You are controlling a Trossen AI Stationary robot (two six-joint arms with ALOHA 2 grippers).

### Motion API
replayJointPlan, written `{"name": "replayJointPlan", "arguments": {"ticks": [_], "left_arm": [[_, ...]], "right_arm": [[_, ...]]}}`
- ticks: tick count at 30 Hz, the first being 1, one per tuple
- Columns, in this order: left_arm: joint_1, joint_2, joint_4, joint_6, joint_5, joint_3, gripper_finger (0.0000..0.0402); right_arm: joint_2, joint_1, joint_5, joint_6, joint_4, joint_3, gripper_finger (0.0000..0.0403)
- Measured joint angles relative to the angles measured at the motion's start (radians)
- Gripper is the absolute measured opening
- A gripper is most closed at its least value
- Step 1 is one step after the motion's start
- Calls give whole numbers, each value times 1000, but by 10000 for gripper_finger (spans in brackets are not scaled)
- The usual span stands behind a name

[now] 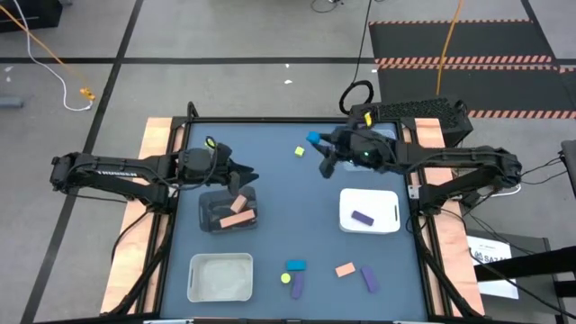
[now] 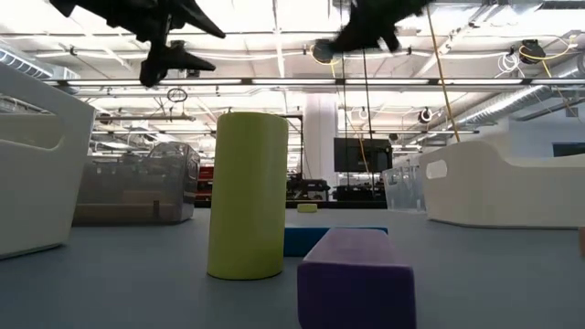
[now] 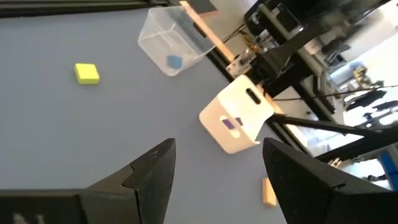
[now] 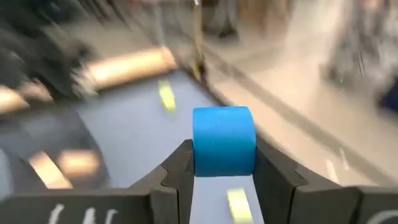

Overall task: Sort & place blocks by color
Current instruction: Put the top blue block in the transparent bin, then put the top left yellow block into the gray bin

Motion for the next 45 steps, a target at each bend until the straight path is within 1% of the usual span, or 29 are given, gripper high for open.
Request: {"name": "replayJointPlan", "arguments": {"ticks": [2,5,7,10,13,15,18,21,23,28,32,35,38,45], "left_arm": [[0,0,10,1,-6,0,241],[1,0,6,2,-39,0,241],[1,0,6,2,-63,0,241],[11,0,6,26,-81,0,241],[29,0,6,65,-119,0,241],[44,1,-1,98,-162,0,241],[78,11,-46,112,-232,0,241],[136,16,-127,105,-258,-1,241],[181,26,-211,104,-254,-1,241],[314,69,-387,76,-205,-2,241],[415,135,-430,100,-183,-2,241],[487,199,-417,140,-164,-2,241],[550,269,-415,149,-138,-2,241],[639,396,-400,133,-130,0,241]], "right_arm": [[-3,-40,-3,101,-176,0,110],[2,-105,-2,207,-453,0,110],[9,-150,3,263,-566,-12,110],[11,-225,2,319,-637,-70,110],[11,-292,-3,359,-619,-141,110],[11,-326,-4,392,-599,-191,113],[6,-354,-7,445,-545,-241,141],[-4,-363,-7,464,-507,-263,180],[-10,-363,-7,464,-491,-263,206],[-39,-362,-8,458,-417,-263,258],[-71,-364,-8,449,-354,-264,284],[-92,-377,-8,395,-293,-264,291],[-106,-401,-9,348,-231,-263,291],[-119,-472,-9,265,-101,-263,292]]}}
